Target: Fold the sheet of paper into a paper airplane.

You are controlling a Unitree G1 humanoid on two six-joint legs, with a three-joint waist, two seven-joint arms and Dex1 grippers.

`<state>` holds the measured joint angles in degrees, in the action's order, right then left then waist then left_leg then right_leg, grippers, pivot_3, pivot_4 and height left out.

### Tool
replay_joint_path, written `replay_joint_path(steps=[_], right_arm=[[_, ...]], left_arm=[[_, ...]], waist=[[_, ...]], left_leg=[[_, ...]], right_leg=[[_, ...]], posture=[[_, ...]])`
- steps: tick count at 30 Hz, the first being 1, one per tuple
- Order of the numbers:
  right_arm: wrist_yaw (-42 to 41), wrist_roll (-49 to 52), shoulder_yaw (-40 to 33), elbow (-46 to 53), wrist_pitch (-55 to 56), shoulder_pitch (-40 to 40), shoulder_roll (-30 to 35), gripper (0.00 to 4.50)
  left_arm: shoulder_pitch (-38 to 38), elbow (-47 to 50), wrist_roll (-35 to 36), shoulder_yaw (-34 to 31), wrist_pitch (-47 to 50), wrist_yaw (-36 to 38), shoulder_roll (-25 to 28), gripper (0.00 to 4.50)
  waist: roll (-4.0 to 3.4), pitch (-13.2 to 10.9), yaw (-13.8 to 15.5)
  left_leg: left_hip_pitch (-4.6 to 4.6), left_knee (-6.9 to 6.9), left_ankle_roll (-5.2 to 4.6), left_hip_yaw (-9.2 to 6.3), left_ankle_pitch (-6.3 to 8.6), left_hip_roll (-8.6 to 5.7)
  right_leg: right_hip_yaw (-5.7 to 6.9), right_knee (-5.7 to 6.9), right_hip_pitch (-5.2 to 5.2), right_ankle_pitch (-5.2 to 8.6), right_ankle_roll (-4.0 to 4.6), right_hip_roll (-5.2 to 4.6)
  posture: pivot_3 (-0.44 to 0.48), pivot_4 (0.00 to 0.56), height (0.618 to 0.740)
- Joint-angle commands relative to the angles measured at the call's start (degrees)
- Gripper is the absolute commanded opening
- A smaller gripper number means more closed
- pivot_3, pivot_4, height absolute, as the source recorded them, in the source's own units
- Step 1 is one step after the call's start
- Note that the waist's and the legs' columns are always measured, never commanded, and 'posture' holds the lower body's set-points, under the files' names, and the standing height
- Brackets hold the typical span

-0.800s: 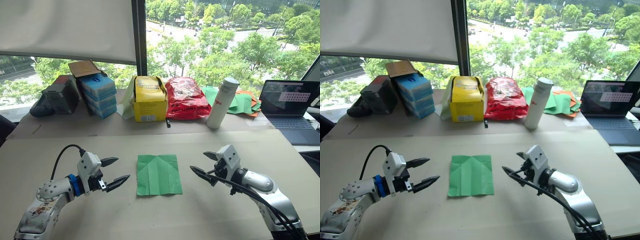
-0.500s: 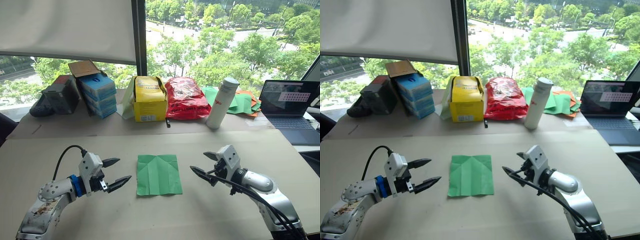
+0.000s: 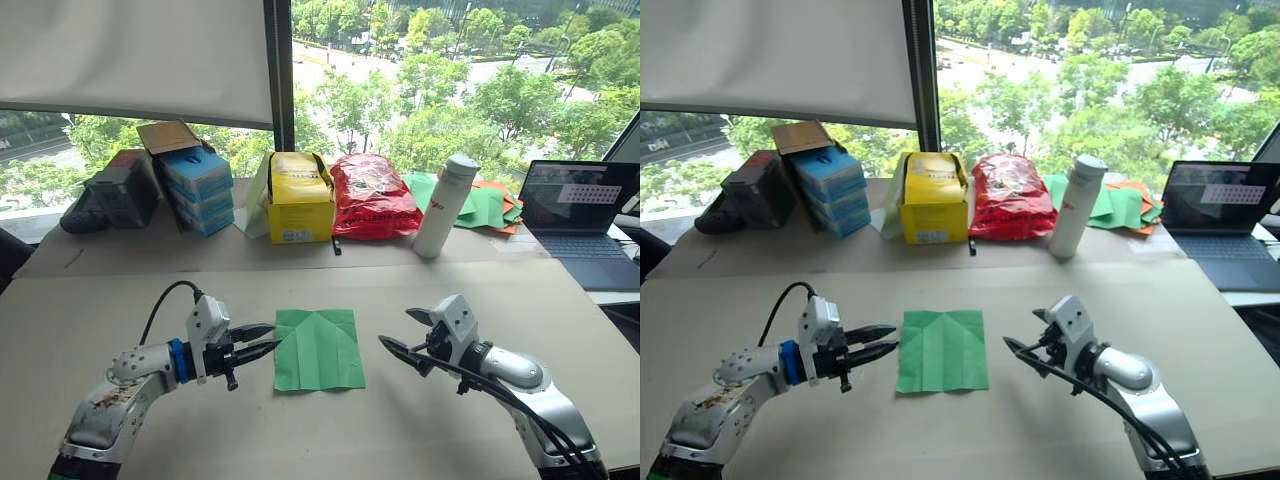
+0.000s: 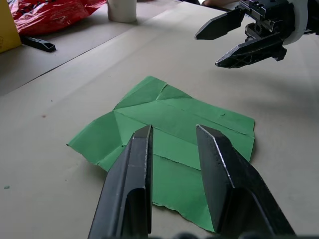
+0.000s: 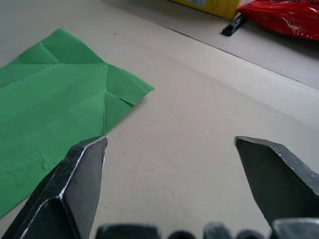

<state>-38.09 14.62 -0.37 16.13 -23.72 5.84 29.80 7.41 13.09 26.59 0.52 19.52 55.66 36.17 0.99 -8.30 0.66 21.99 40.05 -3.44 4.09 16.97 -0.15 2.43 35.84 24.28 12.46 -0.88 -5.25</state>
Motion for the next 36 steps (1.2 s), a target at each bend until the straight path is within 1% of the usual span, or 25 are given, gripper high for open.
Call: replay_joint_path(steps=[1, 3, 6, 9, 14, 19, 22, 27, 30, 31, 32, 34, 36], right_arm=[[0.7, -0.4, -0.3, 2.3, 2.1, -0.1, -0.1, 4.50], [1.0, -0.7, -0.1, 2.6, 2.0, -0.3, -0.2, 4.50], [1.4, -0.9, -0.1, 3.1, 1.8, -0.6, -0.2, 4.50], [1.6, -1.3, 0.2, 3.9, 1.3, -0.9, 0.2, 4.50], [1.5, -1.6, 1.0, 6.0, -0.7, -0.8, 0.8, 4.50], [0.5, -3.1, 4.1, 7.3, -4.8, 0.6, 3.3, 4.50], [0.0, -3.9, 6.2, 7.8, -7.6, 2.0, 4.9, 4.50], [-0.8, -5.9, 8.8, 8.0, -8.7, 2.6, 7.5, 4.50], [-1.8, -6.0, 9.6, 8.8, -8.5, 2.1, 8.4, 3.67], [-2.2, -6.4, 10.1, 9.1, -8.7, 2.1, 8.9, 3.28], [-2.7, -6.5, 10.7, 9.6, -9.2, 2.1, 9.5, 3.01], [-3.6, -5.8, 11.0, 10.6, -10.4, 2.1, 10.1, 2.28], [-6.5, -2.9, 10.7, 13.7, -12.1, 1.2, 11.3, 1.55]], left_arm=[[2.6, -1.3, -3.5, 3.2, -1.7, 0.0, -0.8, 0.03], [3.6, -2.8, -5.7, 5.2, -2.1, -0.2, -1.0, 0.03], [5.1, -7.2, -12.4, 9.0, -2.8, -2.3, -0.5, 0.03], [5.5, -10.1, -16.5, 11.0, -3.5, -3.3, 0.1, 0.03], [5.7, -10.5, -18.8, 13.4, -2.5, -2.5, 0.1, 0.03], [5.5, -9.7, -20.5, 15.6, -1.3, -1.1, 0.9, 0.03], [5.4, -9.6, -21.0, 16.0, -1.2, -1.0, 1.2, 0.03], [5.2, -8.9, -20.8, 16.1, -0.6, -0.6, 1.2, 0.03], [5.2, -8.4, -20.6, 16.0, -0.1, -0.6, 1.3, 0.00], [5.2, -8.3, -20.6, 16.1, 0.1, -0.6, 1.3, 0.00], [5.2, -8.2, -20.6, 16.1, 0.3, -0.6, 1.3, 0.00], [5.4, -8.3, -20.8, 16.2, 0.4, -0.5, 1.2, 0.00], [5.5, -8.4, -20.8, 16.2, 0.5, -0.6, 1.2, 0.00]], waist=[[0.00, 0.0, 0.0], [0.00, 0.0, 0.0], [0.00, 0.0, -0.1], [0.00, 0.0, -0.1], [-0.02, 0.0, 0.0], [-0.04, 0.0, 0.0], [-0.12, 0.1, 0.0], [-0.14, 0.1, 0.0], [-0.14, 0.1, 0.0], [-0.14, 0.1, 0.0], [-0.14, 0.1, 0.0], [-0.14, 0.1, 0.0], [-0.14, 0.1, 0.1]], left_leg=[[0.00, 0.00, 0.00, 0.00, 0.00, 0.00], [-0.01, 0.00, -0.01, 0.00, 0.00, 0.00], [-0.02, 0.00, -0.03, 0.01, 0.01, 0.00], [-0.01, 0.00, -0.08, 0.02, 0.04, 0.01], [-0.10, 0.02, -0.13, 0.01, 0.06, 0.01], [-0.18, 0.02, -0.17, 0.01, 0.09, 0.01], [-0.19, 0.01, -0.17, 0.01, 0.09, 0.01], [-0.17, 0.03, -0.20, 0.01, 0.11, 0.01], [-0.16, 0.05, -0.21, 0.01, 0.11, 0.01], [-0.16, 0.04, -0.21, 0.01, 0.11, 0.01], [-0.16, 0.04, -0.21, 0.01, 0.11, 0.01], [-0.16, 0.04, -0.21, 0.01, 0.11, 0.01], [-0.16, 0.05, -0.21, 0.01, 0.11, 0.01]], right_leg=[[0.01, 0.01, 0.00, 0.00, 0.00, 0.02], [0.02, 0.02, 0.00, 0.00, 0.00, 0.06], [0.01, 0.02, 0.01, 0.00, 0.00, 0.08], [0.01, 0.02, 0.02, 0.00, 0.00, 0.11], [-0.01, 0.05, -0.05, 0.01, -0.01, 0.04], [-0.02, 0.06, -0.12, 0.01, -0.01, -0.02], [-0.03, 0.06, -0.11, 0.01, -0.01, -0.01], [-0.02, 0.05, -0.11, 0.01, -0.02, -0.01], [-0.02, 0.05, -0.11, 0.02, -0.03, -0.01], [-0.02, 0.05, -0.11, 0.02, -0.03, -0.01], [-0.02, 0.05, -0.11, 0.02, -0.03, -0.01], [-0.02, 0.05, -0.11, 0.02, -0.03, -0.01], [-0.02, 0.05, -0.11, 0.02, -0.03, 0.00]], posture=[[0.000, 0.150, 0.740], [0.000, 0.150, 0.740], [0.000, 0.150, 0.740], [0.000, 0.150, 0.740], [0.000, 0.150, 0.740], [0.000, 0.150, 0.740], [0.000, 0.150, 0.740], [0.000, 0.150, 0.740], [0.000, 0.150, 0.740], [0.000, 0.150, 0.740], [0.000, 0.150, 0.740], [0.000, 0.150, 0.740], [0.000, 0.150, 0.740]])
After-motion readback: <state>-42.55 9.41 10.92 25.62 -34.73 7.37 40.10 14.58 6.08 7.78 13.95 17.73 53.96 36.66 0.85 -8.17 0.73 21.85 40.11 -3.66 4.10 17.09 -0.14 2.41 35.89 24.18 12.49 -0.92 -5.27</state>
